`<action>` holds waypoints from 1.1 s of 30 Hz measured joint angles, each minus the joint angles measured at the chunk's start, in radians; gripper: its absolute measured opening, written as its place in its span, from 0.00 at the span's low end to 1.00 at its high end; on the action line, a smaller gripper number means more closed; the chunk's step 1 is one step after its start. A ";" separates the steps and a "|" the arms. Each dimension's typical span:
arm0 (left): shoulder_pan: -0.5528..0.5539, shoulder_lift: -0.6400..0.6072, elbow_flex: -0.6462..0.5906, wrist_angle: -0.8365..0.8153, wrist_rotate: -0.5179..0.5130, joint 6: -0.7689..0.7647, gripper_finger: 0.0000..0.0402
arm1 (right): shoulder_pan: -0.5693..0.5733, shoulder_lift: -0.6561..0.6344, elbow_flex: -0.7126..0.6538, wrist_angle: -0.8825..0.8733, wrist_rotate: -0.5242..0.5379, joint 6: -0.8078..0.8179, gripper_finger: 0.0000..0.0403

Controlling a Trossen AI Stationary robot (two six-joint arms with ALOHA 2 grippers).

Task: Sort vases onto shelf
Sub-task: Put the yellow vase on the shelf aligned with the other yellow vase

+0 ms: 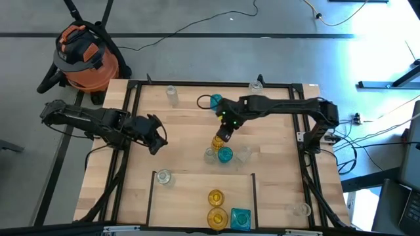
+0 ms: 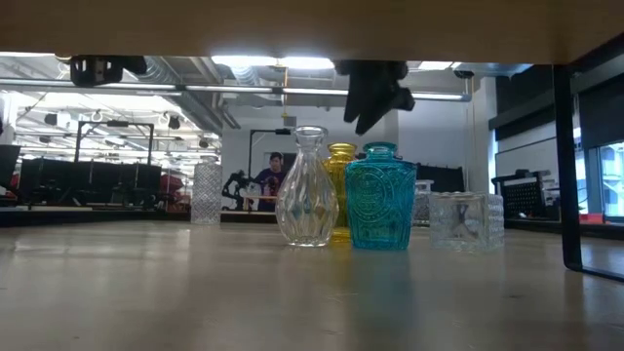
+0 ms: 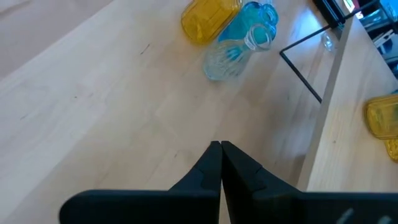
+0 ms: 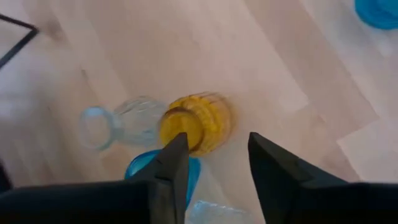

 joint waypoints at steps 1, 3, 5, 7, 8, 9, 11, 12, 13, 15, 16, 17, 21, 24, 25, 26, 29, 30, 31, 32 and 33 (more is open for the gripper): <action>0.003 0.000 0.000 0.000 0.000 0.000 0.00 | 0.000 0.008 0.000 0.005 -0.001 -0.009 0.30; 0.009 0.000 0.000 0.000 0.000 0.000 0.00 | 0.000 0.022 0.000 0.008 -0.006 -0.021 0.28; 0.009 0.000 0.000 0.000 0.000 0.000 0.00 | 0.000 0.037 0.000 0.008 -0.031 -0.021 0.27; 0.009 0.000 0.000 0.000 0.000 0.001 0.00 | 0.000 0.053 0.000 0.009 -0.058 -0.025 0.27; 0.009 0.000 0.000 0.000 0.000 0.001 0.00 | 0.004 0.061 0.000 0.012 -0.072 -0.026 0.26; 0.009 0.000 0.000 0.000 0.001 0.001 0.00 | 0.010 0.068 0.000 0.018 -0.079 -0.028 0.26; 0.009 0.000 0.000 0.000 0.003 0.002 0.00 | 0.021 0.077 0.000 0.022 -0.078 -0.042 0.26; 0.009 0.000 0.000 0.000 0.004 0.002 0.00 | 0.029 0.083 0.000 0.023 -0.077 -0.046 0.26; 0.009 0.000 0.000 0.000 0.005 0.002 0.00 | 0.036 0.088 0.001 0.025 -0.077 -0.051 0.26; 0.009 0.000 0.000 0.000 0.005 0.003 0.00 | 0.050 0.105 0.002 0.026 -0.078 -0.069 0.26; 0.009 0.000 0.000 0.000 0.004 0.003 0.00 | 0.057 0.115 0.003 0.027 -0.078 -0.074 0.26; 0.009 0.000 0.000 0.000 0.004 0.004 0.00 | 0.063 0.123 0.004 0.029 -0.075 -0.078 0.25; 0.009 0.000 0.000 -0.001 0.004 0.004 0.00 | 0.085 0.147 0.006 0.031 -0.024 -0.108 0.16; 0.009 0.000 0.000 -0.001 0.004 0.004 0.00 | 0.094 0.149 0.013 0.015 0.021 -0.125 0.04; 0.009 0.000 0.000 0.000 0.004 0.003 0.00 | 0.094 0.151 0.024 0.011 0.032 -0.130 0.03; 0.009 0.000 0.000 0.000 0.004 0.003 0.00 | 0.094 0.153 0.039 -0.008 0.050 -0.133 0.03; 0.009 0.000 0.000 0.003 0.003 0.003 0.00 | 0.093 0.156 0.098 -0.086 0.079 -0.165 0.03; 0.009 0.000 0.000 0.004 0.003 0.003 0.00 | 0.092 0.157 0.124 -0.101 0.085 -0.182 0.02; 0.009 0.000 0.000 0.006 0.002 0.003 0.00 | 0.092 0.157 0.152 -0.119 0.098 -0.205 0.01; 0.009 0.000 0.000 0.006 0.002 0.003 0.00 | 0.091 0.155 0.182 -0.145 0.112 -0.222 0.01; 0.009 0.000 0.000 0.006 0.002 0.003 0.00 | 0.092 0.154 0.212 -0.177 0.115 -0.231 0.01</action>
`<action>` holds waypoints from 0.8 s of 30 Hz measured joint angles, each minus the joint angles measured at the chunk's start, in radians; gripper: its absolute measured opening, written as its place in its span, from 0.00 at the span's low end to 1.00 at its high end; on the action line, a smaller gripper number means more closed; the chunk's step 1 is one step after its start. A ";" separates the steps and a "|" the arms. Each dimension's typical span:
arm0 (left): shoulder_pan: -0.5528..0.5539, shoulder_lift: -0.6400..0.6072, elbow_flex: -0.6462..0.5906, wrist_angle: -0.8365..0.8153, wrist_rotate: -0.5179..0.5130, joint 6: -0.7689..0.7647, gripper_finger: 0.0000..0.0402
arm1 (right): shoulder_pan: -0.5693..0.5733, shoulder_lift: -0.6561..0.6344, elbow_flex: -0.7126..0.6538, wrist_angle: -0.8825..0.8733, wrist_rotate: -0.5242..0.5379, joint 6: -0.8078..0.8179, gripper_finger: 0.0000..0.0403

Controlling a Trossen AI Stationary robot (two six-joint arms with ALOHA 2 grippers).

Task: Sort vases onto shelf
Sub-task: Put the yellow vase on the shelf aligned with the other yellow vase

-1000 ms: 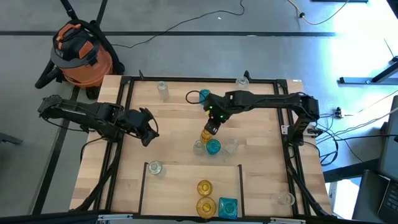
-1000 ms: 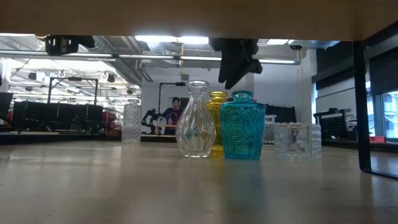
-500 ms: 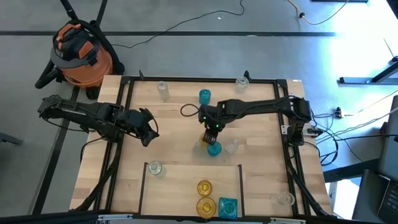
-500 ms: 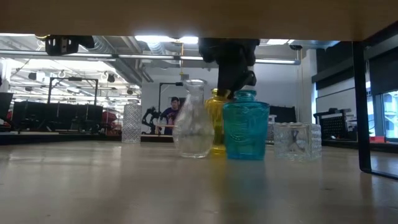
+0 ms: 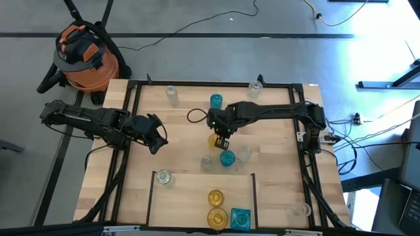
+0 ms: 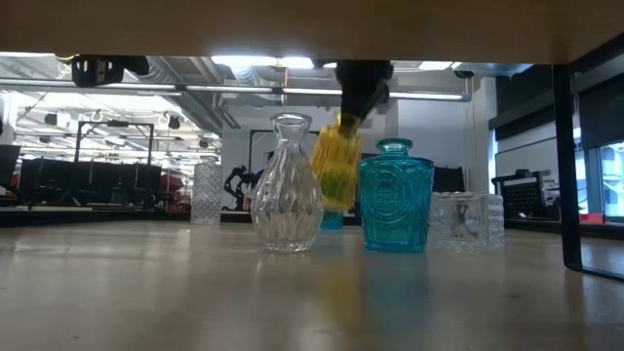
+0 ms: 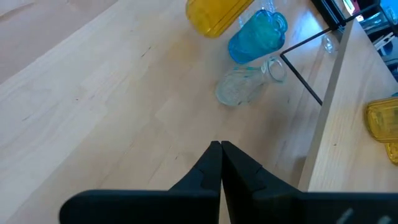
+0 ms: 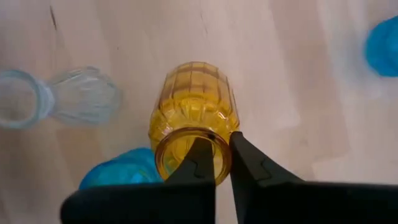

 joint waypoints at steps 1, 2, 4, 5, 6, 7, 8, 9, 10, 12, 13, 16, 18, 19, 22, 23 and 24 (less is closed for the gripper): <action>0.000 0.000 0.000 0.000 0.000 0.000 0.00 | 0.000 0.000 0.029 -0.027 -0.003 -0.012 0.01; 0.000 0.000 0.000 0.001 0.000 -0.001 0.00 | 0.002 0.000 0.062 -0.052 -0.008 -0.027 0.01; 0.000 0.000 0.000 0.001 0.000 -0.002 0.00 | 0.017 0.000 0.131 -0.107 -0.008 -0.079 0.01; 0.000 0.000 0.000 0.001 0.000 -0.003 0.00 | 0.028 0.000 0.169 -0.140 -0.008 -0.108 0.01; 0.000 0.000 0.000 0.001 0.000 -0.003 0.00 | 0.040 0.000 0.208 -0.176 -0.007 -0.139 0.00; 0.000 0.000 0.000 0.001 0.000 -0.003 0.00 | 0.055 0.000 0.245 -0.211 -0.007 -0.169 0.00; 0.000 0.000 0.000 0.001 0.000 -0.003 0.00 | 0.071 0.000 0.280 -0.241 -0.007 -0.193 0.00; 0.000 0.000 0.000 0.001 0.000 -0.002 0.00 | 0.088 -0.001 0.311 -0.260 -0.007 -0.213 0.00; 0.000 0.000 0.000 0.002 0.000 -0.001 0.00 | 0.107 -0.002 0.339 -0.269 -0.006 -0.230 0.00; 0.000 0.000 0.000 0.002 -0.001 0.000 0.00 | 0.148 -0.002 0.387 -0.286 -0.003 -0.250 0.00; 0.000 0.000 0.000 0.002 -0.002 0.000 0.00 | 0.170 -0.002 0.404 -0.292 0.002 -0.257 0.00; 0.000 0.000 0.000 0.002 -0.008 0.000 0.00 | 0.236 -0.002 0.435 -0.280 0.027 -0.278 0.00; -0.001 0.000 0.000 0.003 -0.016 0.000 0.00 | 0.276 -0.002 0.439 -0.265 0.036 -0.301 0.00; -0.001 0.000 0.000 0.004 -0.018 0.000 0.00 | 0.296 -0.002 0.439 -0.265 0.036 -0.309 0.00; -0.001 0.000 0.000 0.004 -0.020 0.000 0.00 | 0.348 -0.002 0.439 -0.264 0.057 -0.310 0.00; -0.001 0.000 0.000 0.004 -0.021 0.000 0.00 | 0.363 -0.002 0.439 -0.266 0.062 -0.309 0.00; -0.002 0.000 0.000 0.004 -0.021 0.000 0.00 | 0.375 -0.002 0.439 -0.271 0.063 -0.307 0.00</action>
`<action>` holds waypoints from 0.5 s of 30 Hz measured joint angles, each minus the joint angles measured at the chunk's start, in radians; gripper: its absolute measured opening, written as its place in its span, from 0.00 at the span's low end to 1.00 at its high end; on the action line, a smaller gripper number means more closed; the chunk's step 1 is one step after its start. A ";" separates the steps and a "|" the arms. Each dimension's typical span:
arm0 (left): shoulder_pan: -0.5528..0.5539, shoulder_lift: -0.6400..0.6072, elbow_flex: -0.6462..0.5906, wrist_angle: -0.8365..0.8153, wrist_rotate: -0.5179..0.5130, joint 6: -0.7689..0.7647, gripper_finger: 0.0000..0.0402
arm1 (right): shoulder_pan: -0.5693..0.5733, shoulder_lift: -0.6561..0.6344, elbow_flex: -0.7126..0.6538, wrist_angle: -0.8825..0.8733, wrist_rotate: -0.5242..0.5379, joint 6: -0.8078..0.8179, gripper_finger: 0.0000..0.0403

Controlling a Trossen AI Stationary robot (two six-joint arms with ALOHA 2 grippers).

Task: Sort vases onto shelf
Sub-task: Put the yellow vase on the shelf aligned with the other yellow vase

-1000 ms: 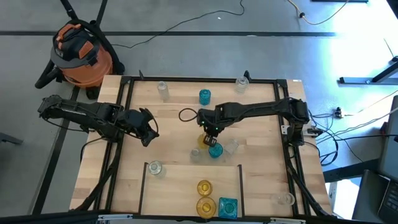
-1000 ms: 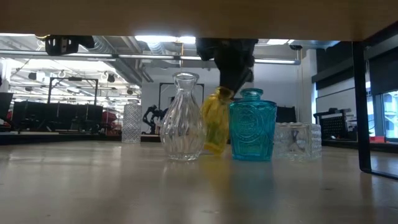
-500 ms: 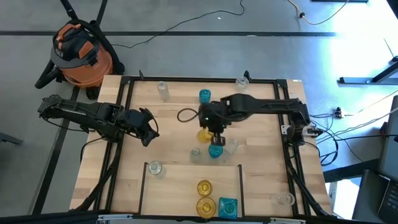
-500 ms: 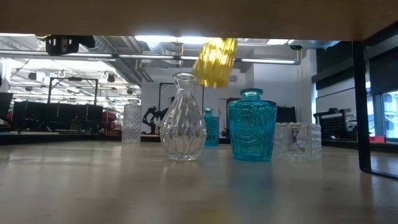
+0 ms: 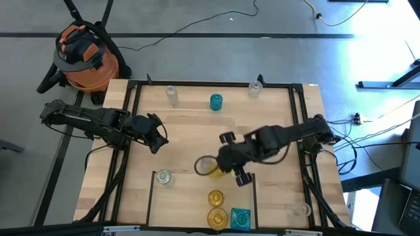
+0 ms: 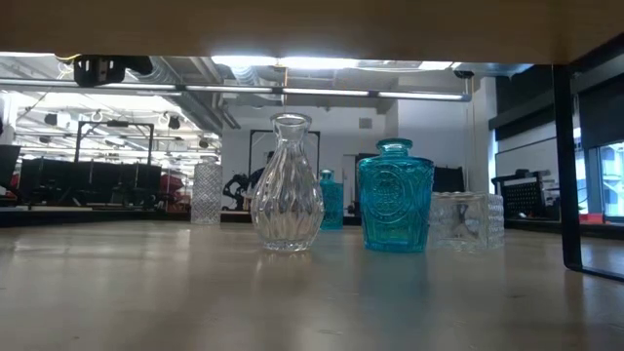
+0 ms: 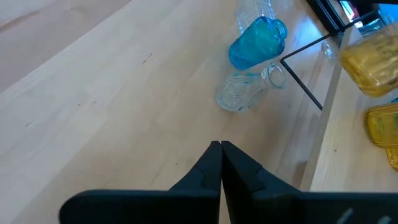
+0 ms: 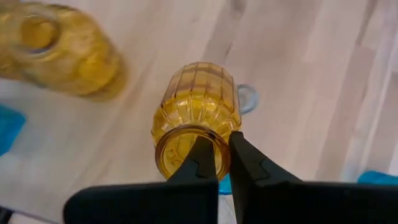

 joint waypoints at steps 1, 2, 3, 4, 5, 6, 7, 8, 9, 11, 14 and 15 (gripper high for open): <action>-0.002 0.000 0.000 0.000 -0.001 0.000 0.00 | 0.010 0.000 0.000 -0.008 0.000 0.007 0.00; -0.005 0.000 0.000 0.000 -0.001 0.001 0.00 | 0.019 0.000 0.000 -0.016 -0.001 0.021 0.00; -0.008 0.000 0.000 0.000 -0.001 0.006 0.00 | 0.026 0.000 0.000 -0.019 -0.001 0.030 0.00; -0.009 0.000 0.000 0.000 -0.001 0.013 0.00 | 0.032 0.000 0.000 -0.019 -0.001 0.043 0.00; -0.012 0.000 0.000 0.000 -0.001 0.019 0.00 | 0.038 0.000 0.000 -0.017 -0.001 0.049 0.00; -0.015 0.000 0.000 0.000 -0.002 0.019 0.00 | 0.041 0.000 0.000 -0.017 -0.005 0.051 0.00; -0.016 0.000 0.000 0.000 -0.002 0.019 0.00 | 0.042 0.000 0.000 -0.017 -0.019 0.052 0.00; -0.016 0.000 0.000 0.000 -0.002 0.019 0.00 | 0.046 0.000 0.000 -0.017 -0.034 0.052 0.00; -0.016 0.000 0.000 0.000 -0.002 0.019 0.00 | 0.045 0.000 0.000 -0.016 -0.048 0.053 0.00; -0.016 0.000 0.000 0.000 -0.002 0.019 0.00 | 0.044 0.000 0.000 -0.015 -0.066 0.052 0.00; -0.016 0.000 0.000 0.000 -0.002 0.019 0.00 | 0.044 0.000 0.000 -0.014 -0.081 0.051 0.00; -0.016 0.000 0.000 0.000 -0.002 0.019 0.00 | 0.044 0.000 0.000 -0.014 -0.085 0.051 0.00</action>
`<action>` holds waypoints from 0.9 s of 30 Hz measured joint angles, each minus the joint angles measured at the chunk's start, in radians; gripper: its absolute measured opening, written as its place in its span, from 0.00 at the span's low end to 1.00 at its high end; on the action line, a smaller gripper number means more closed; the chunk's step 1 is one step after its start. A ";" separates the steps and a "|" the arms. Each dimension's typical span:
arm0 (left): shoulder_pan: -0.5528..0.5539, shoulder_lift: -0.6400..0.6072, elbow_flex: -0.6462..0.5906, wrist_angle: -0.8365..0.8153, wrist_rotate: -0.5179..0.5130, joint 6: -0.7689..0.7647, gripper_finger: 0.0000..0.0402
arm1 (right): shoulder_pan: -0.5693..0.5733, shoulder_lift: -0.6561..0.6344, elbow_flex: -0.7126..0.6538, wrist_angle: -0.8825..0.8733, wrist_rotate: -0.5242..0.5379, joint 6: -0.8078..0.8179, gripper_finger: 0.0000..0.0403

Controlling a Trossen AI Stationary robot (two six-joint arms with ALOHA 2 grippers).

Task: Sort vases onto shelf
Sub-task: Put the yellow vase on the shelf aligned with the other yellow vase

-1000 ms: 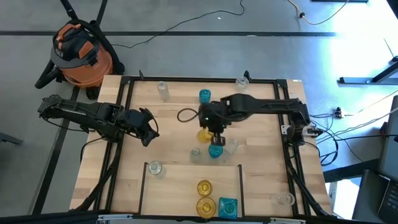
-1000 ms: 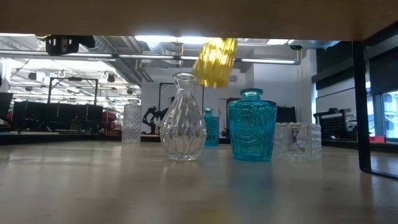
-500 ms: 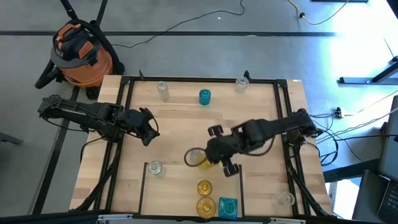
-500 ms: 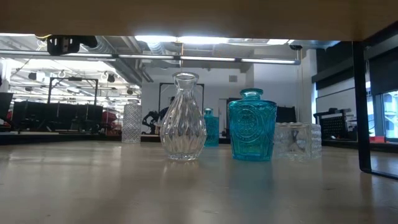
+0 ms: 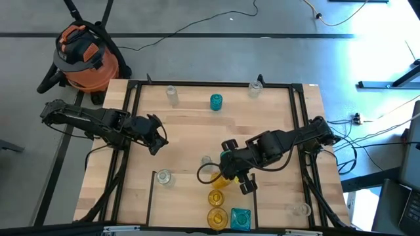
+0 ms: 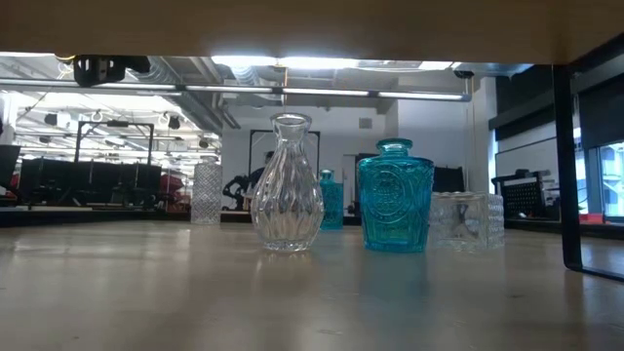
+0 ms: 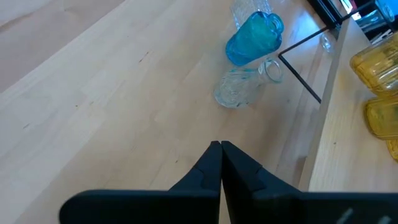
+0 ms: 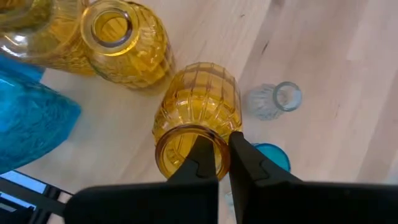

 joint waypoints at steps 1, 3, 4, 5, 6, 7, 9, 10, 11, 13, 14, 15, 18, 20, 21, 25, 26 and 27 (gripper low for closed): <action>0.000 0.000 0.000 0.000 0.000 0.000 0.00 | -0.001 0.000 0.000 0.000 -0.007 -0.001 0.00; 0.000 0.000 0.000 0.002 0.000 0.000 0.00 | -0.001 0.000 0.000 0.001 -0.031 -0.001 0.00; 0.000 0.000 0.000 0.002 0.000 0.000 0.00 | -0.001 0.000 0.000 0.001 -0.037 -0.001 0.00; 0.000 0.000 0.000 0.002 0.000 0.000 0.00 | -0.001 0.004 0.000 0.003 -0.038 -0.001 0.00; 0.000 0.000 0.000 0.002 -0.001 0.000 0.00 | -0.001 0.006 0.000 0.004 -0.039 -0.001 0.00; 0.000 0.000 0.000 0.002 -0.001 0.000 0.00 | -0.001 0.009 0.000 0.004 -0.040 -0.001 0.00; 0.000 0.000 0.000 0.002 -0.002 0.000 0.00 | -0.001 0.021 0.000 0.011 -0.039 -0.001 0.00; 0.000 0.000 0.000 0.003 -0.004 0.000 0.00 | -0.001 0.024 0.000 0.018 -0.039 -0.001 0.00; 0.000 0.000 0.000 0.003 -0.005 0.000 0.00 | -0.001 0.027 0.000 0.021 -0.040 -0.001 0.00; 0.000 0.000 0.000 0.003 -0.005 0.001 0.00 | -0.001 0.032 0.001 0.023 -0.041 -0.001 0.00; 0.000 0.000 0.000 0.003 -0.005 0.004 0.00 | -0.001 0.034 0.001 0.023 -0.041 -0.001 0.00; 0.000 0.000 0.000 0.003 -0.006 0.004 0.00 | -0.001 0.038 0.002 0.024 -0.040 -0.001 0.00; 0.000 0.000 0.000 0.003 -0.006 0.005 0.00 | -0.009 0.040 0.002 0.024 -0.039 -0.001 0.03; 0.000 0.000 0.000 0.003 -0.006 0.007 0.00 | -0.015 0.041 0.002 0.019 -0.037 0.003 0.06; 0.000 0.000 0.000 0.003 -0.006 0.008 0.00 | -0.020 0.042 0.001 0.015 -0.033 0.004 0.07; 0.000 0.000 0.000 0.003 -0.006 0.008 0.00 | -0.035 0.045 -0.001 0.011 -0.032 0.004 0.12; 0.000 0.000 0.000 0.003 -0.006 0.008 0.00 | -0.036 0.045 -0.001 0.010 -0.032 0.004 0.13; 0.000 0.000 0.000 0.003 -0.006 0.008 0.00 | -0.036 0.045 -0.001 0.009 -0.033 0.004 0.14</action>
